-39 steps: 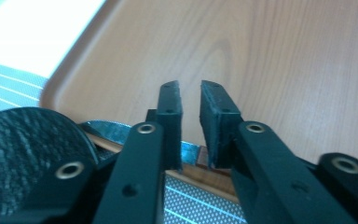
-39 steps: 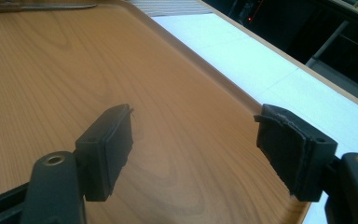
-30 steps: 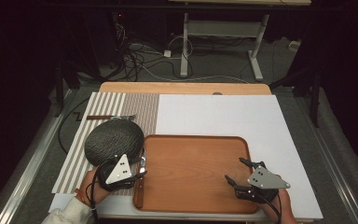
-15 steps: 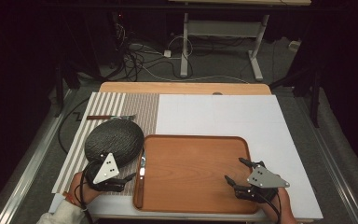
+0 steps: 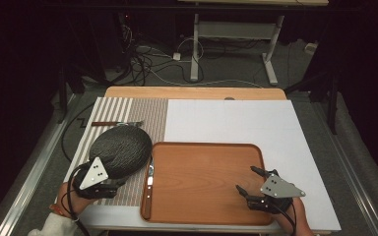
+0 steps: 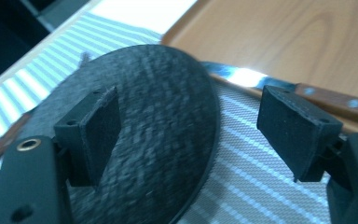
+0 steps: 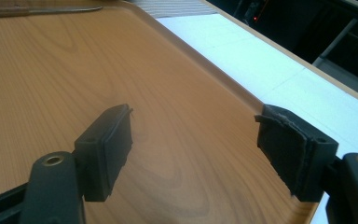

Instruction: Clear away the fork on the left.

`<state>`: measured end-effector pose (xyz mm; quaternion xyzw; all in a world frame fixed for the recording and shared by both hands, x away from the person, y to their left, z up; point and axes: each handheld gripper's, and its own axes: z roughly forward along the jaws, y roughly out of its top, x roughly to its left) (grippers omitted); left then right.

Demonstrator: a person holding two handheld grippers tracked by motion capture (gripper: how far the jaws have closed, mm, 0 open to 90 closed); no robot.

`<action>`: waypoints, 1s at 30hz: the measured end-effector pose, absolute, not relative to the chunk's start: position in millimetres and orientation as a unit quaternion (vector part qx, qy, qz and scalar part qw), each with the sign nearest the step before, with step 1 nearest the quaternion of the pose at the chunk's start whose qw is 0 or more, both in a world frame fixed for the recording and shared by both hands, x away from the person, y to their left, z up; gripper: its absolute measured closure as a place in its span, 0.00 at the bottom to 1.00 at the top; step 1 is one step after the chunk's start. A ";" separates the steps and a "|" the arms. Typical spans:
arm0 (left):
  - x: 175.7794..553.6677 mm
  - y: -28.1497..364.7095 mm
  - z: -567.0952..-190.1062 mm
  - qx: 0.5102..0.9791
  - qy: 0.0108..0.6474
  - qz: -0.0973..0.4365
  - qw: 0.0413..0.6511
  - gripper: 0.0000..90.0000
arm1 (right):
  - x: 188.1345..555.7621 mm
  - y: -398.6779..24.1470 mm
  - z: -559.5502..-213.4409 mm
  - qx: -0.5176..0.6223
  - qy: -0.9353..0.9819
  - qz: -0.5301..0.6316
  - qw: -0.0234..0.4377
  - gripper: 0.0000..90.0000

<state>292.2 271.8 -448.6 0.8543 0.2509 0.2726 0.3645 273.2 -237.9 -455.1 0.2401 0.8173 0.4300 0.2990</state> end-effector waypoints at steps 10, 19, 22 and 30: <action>325.3 307.1 -429.7 0.844 0.287 0.280 0.355 0.23 | 271.6 -238.4 -455.0 0.245 0.820 0.430 0.289 0.30; 394.6 334.1 -412.9 0.854 0.319 0.264 0.315 0.23 | 274.4 -238.4 -456.6 0.248 0.823 0.424 0.284 0.30; 419.9 337.7 -411.9 0.862 0.328 0.249 0.294 0.23 | 275.8 -239.7 -457.3 0.251 0.824 0.423 0.281 0.30; 476.6 342.7 -418.9 0.893 0.337 0.223 0.198 0.24 | 277.9 -242.0 -458.4 0.255 0.826 0.418 0.278 0.30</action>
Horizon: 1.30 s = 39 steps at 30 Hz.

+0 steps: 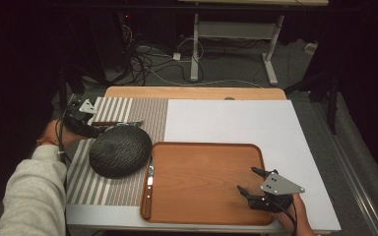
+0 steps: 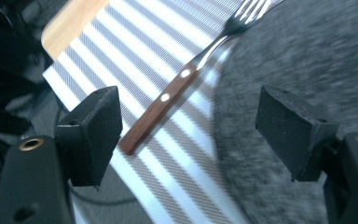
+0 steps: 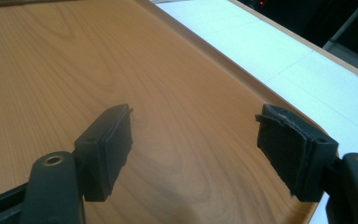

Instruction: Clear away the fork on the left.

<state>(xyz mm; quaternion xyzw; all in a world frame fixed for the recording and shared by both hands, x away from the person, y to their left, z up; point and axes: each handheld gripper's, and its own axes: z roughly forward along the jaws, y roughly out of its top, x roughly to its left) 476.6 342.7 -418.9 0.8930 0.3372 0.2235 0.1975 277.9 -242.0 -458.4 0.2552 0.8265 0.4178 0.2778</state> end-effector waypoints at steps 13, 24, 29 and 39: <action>526.9 347.5 -450.3 0.904 0.357 0.185 0.147 0.28 | 278.9 -236.9 -460.4 0.255 0.837 0.402 0.268 0.30; 535.2 349.8 -464.7 0.904 0.362 0.168 0.156 0.30 | 279.2 -234.3 -461.8 0.253 0.842 0.399 0.260 0.30; 535.6 350.5 -467.0 0.899 0.367 0.154 0.180 0.36 | 279.9 -233.1 -462.3 0.253 0.844 0.397 0.258 0.30; 529.8 346.2 -464.9 0.905 0.365 0.106 0.193 0.66 | 279.2 -233.3 -462.3 0.252 0.844 0.397 0.257 0.31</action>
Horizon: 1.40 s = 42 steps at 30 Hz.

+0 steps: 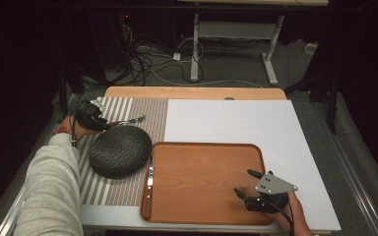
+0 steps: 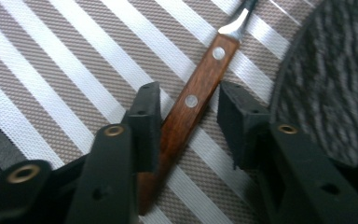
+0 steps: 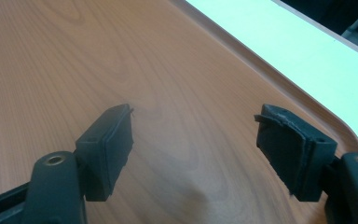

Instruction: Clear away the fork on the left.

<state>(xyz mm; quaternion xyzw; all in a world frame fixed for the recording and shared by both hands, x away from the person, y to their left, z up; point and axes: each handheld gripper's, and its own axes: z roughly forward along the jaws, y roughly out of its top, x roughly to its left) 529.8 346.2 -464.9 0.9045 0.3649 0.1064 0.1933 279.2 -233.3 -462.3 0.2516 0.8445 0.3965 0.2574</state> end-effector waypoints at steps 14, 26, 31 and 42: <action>534.3 335.4 -467.6 0.891 0.384 0.115 0.213 0.73 | 279.5 -238.6 -461.0 0.253 0.842 0.400 0.261 0.30; 532.4 335.6 -473.6 0.874 0.399 0.111 0.253 0.77 | 280.7 -236.2 -461.5 0.251 0.843 0.399 0.259 0.31; 528.6 332.3 -473.7 0.874 0.398 0.120 0.252 0.82 | 280.4 -236.6 -461.5 0.248 0.843 0.400 0.260 0.31; 506.9 336.2 -474.1 0.842 0.412 0.185 0.296 0.82 | 279.3 -236.5 -461.0 0.243 0.844 0.402 0.258 0.32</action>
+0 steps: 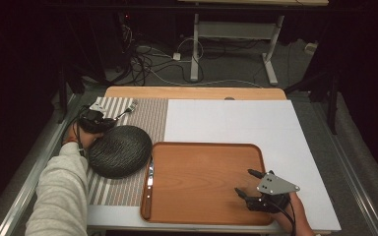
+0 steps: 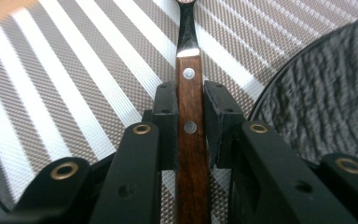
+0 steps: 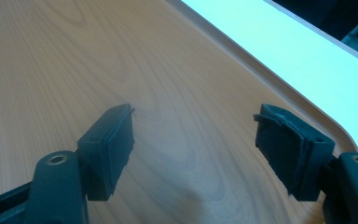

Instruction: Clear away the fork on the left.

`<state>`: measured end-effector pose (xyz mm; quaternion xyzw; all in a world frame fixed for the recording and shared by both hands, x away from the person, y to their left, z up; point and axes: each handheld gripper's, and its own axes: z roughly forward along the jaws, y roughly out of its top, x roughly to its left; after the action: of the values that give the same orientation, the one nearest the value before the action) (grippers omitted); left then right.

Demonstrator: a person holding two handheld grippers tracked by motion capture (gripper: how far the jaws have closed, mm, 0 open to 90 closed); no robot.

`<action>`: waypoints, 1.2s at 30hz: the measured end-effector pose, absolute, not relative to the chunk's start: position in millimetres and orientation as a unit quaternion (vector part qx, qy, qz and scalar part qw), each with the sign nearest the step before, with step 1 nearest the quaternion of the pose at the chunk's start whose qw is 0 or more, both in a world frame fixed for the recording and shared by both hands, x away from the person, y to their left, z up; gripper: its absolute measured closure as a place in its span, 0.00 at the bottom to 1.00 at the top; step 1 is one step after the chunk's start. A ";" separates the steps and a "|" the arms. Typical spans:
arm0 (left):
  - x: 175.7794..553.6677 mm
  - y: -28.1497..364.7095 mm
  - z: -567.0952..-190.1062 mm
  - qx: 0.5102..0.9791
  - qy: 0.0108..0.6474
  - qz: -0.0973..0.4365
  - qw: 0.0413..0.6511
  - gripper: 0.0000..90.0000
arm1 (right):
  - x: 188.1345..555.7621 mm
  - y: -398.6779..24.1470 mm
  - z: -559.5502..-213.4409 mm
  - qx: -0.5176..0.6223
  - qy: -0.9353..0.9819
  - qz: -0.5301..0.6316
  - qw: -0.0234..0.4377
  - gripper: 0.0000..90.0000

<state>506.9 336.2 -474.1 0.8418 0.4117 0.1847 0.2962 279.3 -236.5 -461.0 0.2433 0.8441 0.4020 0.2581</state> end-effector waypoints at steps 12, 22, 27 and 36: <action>481.6 329.5 -447.3 0.793 0.423 0.235 0.371 0.82 | 279.0 -238.7 -458.1 0.237 0.840 0.411 0.263 0.32; 437.0 306.0 -432.8 0.788 0.398 0.241 0.404 0.82 | 275.8 -239.4 -455.2 0.233 0.836 0.418 0.268 0.32; 413.7 295.4 -426.8 0.782 0.384 0.236 0.431 0.82 | 275.8 -239.4 -454.3 0.230 0.833 0.424 0.273 0.32; 381.3 271.0 -422.8 0.785 0.346 0.237 0.456 0.82 | 276.3 -239.8 -454.1 0.236 0.827 0.428 0.278 0.32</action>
<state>381.3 271.0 -422.8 0.7851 0.3455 0.2365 0.4564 276.3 -239.8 -454.1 0.2355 0.8273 0.4277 0.2778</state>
